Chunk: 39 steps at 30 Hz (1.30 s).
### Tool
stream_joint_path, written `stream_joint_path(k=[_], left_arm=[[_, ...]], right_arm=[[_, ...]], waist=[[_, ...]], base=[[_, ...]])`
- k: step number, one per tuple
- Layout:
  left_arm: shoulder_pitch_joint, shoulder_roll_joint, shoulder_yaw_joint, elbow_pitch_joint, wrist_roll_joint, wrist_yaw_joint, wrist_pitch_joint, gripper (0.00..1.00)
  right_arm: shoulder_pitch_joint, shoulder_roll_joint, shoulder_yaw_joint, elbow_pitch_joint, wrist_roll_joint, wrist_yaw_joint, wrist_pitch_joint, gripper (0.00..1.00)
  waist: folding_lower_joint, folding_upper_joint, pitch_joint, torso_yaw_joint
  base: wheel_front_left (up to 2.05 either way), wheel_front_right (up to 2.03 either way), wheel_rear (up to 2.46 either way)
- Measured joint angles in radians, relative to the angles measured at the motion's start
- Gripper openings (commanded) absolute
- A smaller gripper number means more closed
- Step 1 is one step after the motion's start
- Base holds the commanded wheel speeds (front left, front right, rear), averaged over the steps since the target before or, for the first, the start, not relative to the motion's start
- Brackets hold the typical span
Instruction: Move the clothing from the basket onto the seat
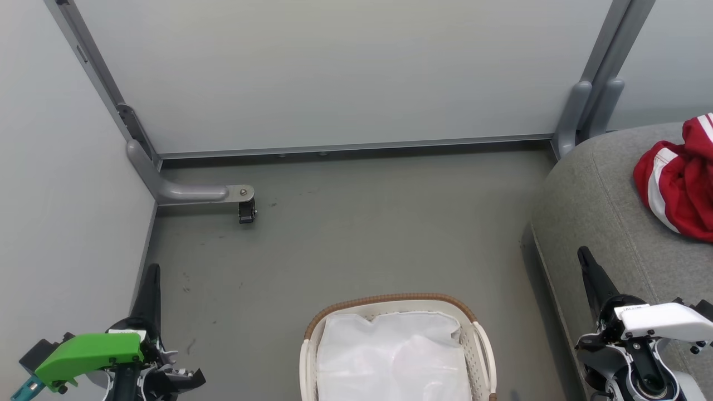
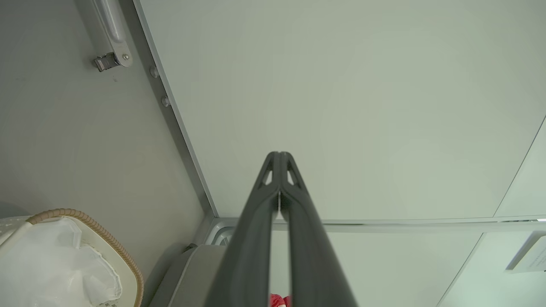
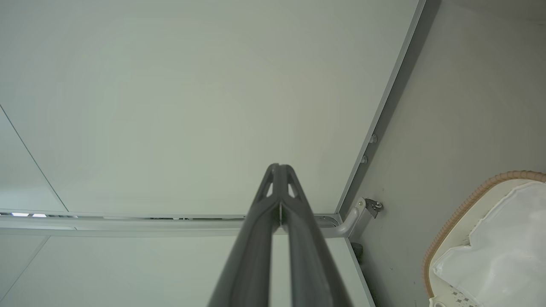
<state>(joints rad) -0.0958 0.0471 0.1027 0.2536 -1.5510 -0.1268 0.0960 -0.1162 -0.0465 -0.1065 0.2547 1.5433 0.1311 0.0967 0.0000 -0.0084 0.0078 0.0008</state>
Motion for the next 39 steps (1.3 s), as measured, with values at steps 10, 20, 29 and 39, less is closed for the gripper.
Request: stream_joint_path(k=[10, 20, 29, 39], left_arm=[[-0.007, 0.0, 0.011, -0.007, -0.058, -0.001, 0.017, 0.0], [-0.008, 0.0, 0.012, -0.008, -0.06, -0.001, 0.018, 0.0], [-0.008, 0.0, 0.012, -0.008, -0.06, -0.002, 0.018, 0.0], [-0.008, 0.0, 0.012, -0.008, -0.061, -0.002, 0.018, 0.0]], right_arm=[[0.002, -0.001, -0.007, -0.008, 0.064, 0.0, 0.018, 0.0], [0.003, -0.001, -0.007, -0.009, 0.068, 0.0, 0.018, 0.0], [0.003, -0.001, -0.007, -0.009, 0.068, 0.0, 0.018, 0.0], [0.003, -0.001, -0.007, -0.009, 0.068, 0.0, 0.018, 0.0]], waist=[[0.0, 0.0, -0.005, -0.001], [0.0, 0.0, -0.005, -0.001], [0.0, 0.0, -0.005, -0.001], [0.0, 0.0, -0.005, -0.001]], base=[[0.0, 0.0, 0.0], [0.0, 0.0, 0.0], [0.0, 0.0, 0.0], [0.0, 0.0, 0.0]])
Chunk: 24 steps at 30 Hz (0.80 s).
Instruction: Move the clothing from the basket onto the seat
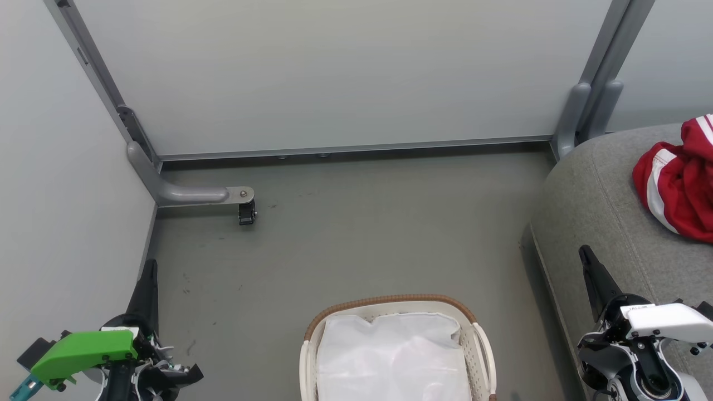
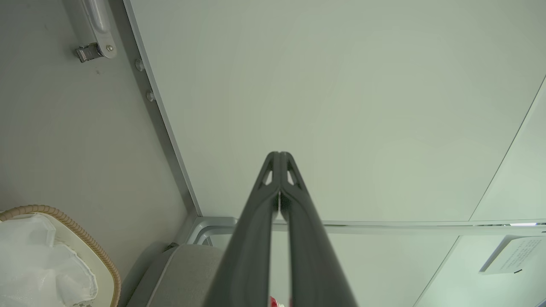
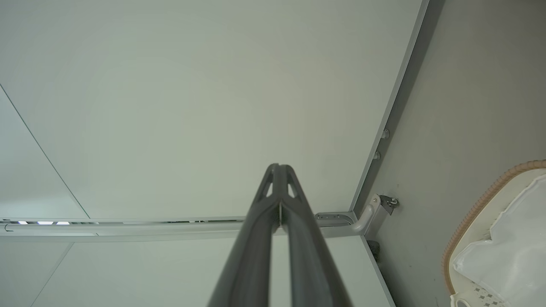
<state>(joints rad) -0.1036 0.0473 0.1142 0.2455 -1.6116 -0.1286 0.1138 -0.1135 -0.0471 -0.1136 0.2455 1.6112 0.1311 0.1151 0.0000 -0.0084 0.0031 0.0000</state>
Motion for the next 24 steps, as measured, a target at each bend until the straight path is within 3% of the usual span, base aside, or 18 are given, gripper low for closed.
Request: stream_joint_path(k=[24], left_arm=[[0.0, 0.0, 0.0, 0.0, 0.0, 0.0, 0.0, 0.0]], right_arm=[[0.0, 0.0, 0.0, 0.0, 0.0, 0.0, 0.0, 0.0]], waist=[[0.0, 0.0, 0.0, 0.0]], base=[[0.0, 0.0, 0.0]])
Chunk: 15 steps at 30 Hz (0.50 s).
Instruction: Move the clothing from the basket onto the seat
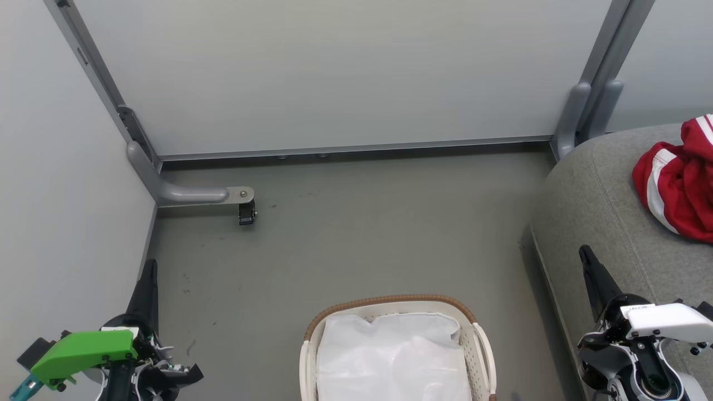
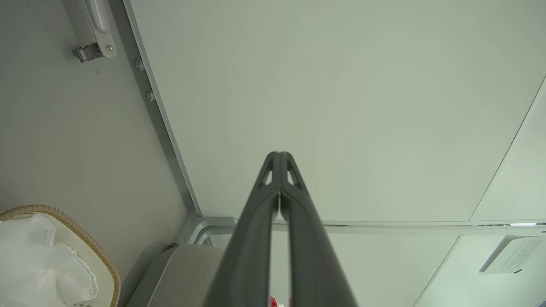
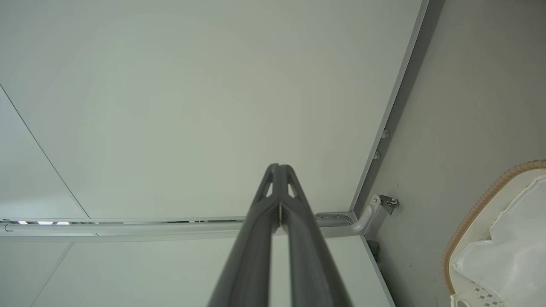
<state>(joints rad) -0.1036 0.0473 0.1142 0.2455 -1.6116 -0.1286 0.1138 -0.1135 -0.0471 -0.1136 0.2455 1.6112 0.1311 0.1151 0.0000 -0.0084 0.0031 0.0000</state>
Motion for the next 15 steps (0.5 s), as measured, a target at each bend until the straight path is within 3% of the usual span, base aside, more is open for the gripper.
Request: stream_joint_path(k=[15], left_arm=[[0.0, 0.0, 0.0, 0.0, 0.0, 0.0, 0.0, 0.0]], right_arm=[[0.0, 0.0, 0.0, 0.0, 0.0, 0.0, 0.0, 0.0]], waist=[[0.0, 0.0, 0.0, 0.0]], base=[[0.0, 0.0, 0.0]])
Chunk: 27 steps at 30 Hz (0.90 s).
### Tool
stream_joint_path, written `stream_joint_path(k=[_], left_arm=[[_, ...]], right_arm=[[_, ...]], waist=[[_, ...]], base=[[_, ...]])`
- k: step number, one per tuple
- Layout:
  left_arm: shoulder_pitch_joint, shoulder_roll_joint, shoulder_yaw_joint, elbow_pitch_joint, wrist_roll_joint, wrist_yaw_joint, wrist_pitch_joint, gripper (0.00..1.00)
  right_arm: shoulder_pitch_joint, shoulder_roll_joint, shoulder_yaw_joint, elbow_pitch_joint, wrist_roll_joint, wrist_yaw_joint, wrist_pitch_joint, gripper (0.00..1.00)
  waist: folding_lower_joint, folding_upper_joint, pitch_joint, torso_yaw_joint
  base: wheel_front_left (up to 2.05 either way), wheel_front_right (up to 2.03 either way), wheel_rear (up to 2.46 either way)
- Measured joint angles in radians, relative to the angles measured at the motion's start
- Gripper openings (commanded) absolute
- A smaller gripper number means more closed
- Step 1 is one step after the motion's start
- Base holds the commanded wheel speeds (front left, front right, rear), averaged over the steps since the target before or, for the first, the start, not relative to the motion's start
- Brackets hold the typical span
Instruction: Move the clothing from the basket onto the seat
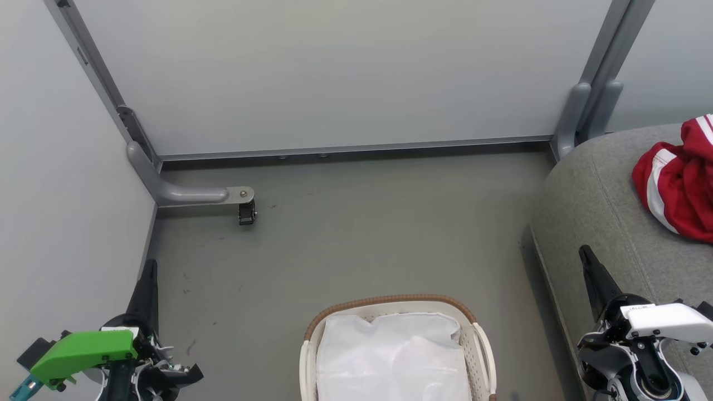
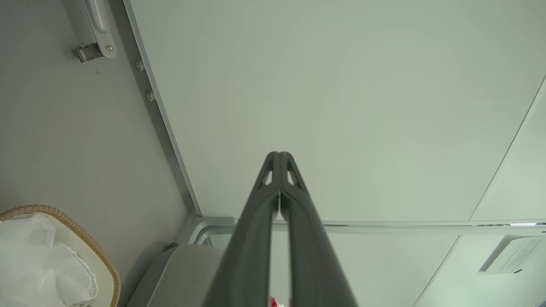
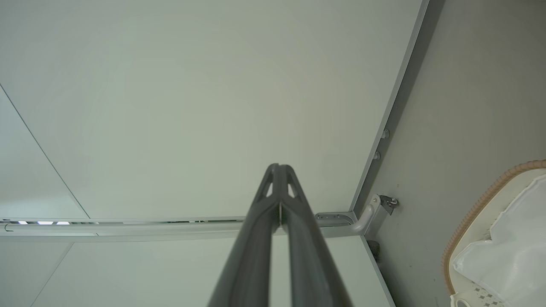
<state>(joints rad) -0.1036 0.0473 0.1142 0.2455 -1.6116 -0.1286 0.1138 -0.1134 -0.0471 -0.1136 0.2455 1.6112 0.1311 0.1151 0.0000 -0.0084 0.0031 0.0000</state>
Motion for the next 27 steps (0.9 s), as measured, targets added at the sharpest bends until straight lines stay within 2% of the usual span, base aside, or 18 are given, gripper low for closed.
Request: stream_joint_path(k=[27], left_arm=[[0.0, 0.0, 0.0, 0.0, 0.0, 0.0, 0.0, 0.0]], right_arm=[[0.0, 0.0, 0.0, 0.0, 0.0, 0.0, 0.0, 0.0]], waist=[[0.0, 0.0, 0.0, 0.0]], base=[[0.0, 0.0, 0.0]])
